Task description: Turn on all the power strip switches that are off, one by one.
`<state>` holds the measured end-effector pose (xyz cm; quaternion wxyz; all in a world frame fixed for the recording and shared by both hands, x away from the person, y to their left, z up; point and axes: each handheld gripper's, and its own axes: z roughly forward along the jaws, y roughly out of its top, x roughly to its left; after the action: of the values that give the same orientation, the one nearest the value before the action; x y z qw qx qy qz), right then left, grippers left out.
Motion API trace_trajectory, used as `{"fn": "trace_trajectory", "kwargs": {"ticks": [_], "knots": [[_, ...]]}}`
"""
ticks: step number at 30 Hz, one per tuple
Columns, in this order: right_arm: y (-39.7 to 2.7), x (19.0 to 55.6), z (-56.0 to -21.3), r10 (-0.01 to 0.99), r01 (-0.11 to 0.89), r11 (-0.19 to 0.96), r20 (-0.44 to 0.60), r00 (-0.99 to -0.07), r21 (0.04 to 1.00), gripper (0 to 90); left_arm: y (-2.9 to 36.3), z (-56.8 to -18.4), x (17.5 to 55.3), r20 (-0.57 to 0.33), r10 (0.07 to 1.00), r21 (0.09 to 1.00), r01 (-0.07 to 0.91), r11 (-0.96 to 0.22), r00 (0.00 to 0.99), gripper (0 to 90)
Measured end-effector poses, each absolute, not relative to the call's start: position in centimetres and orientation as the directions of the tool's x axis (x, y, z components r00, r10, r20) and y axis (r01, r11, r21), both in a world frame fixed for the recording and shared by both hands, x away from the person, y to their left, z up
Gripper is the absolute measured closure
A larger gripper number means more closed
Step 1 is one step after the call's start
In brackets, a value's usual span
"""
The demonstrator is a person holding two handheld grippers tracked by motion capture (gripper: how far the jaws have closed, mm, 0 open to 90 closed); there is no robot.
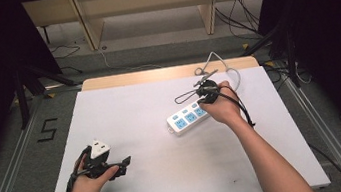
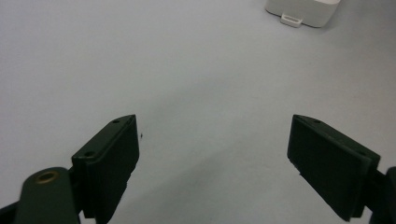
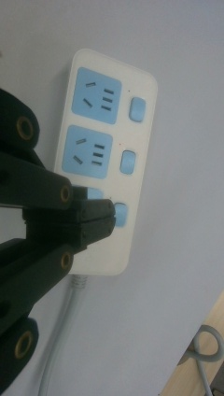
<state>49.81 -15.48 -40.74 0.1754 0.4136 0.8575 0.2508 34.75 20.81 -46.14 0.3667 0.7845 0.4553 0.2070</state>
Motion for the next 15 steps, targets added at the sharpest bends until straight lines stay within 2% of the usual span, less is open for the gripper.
{"fn": "trace_trajectory", "kwargs": {"ticks": [15], "knots": [[-14.8,51.4,-41.0,0.809,0.646,0.522,-0.082,-0.583,0.557,90.0,20.6,-46.1,34.7,-0.015,0.864,0.769,0.559,-0.312,0.503,17.1]]}}
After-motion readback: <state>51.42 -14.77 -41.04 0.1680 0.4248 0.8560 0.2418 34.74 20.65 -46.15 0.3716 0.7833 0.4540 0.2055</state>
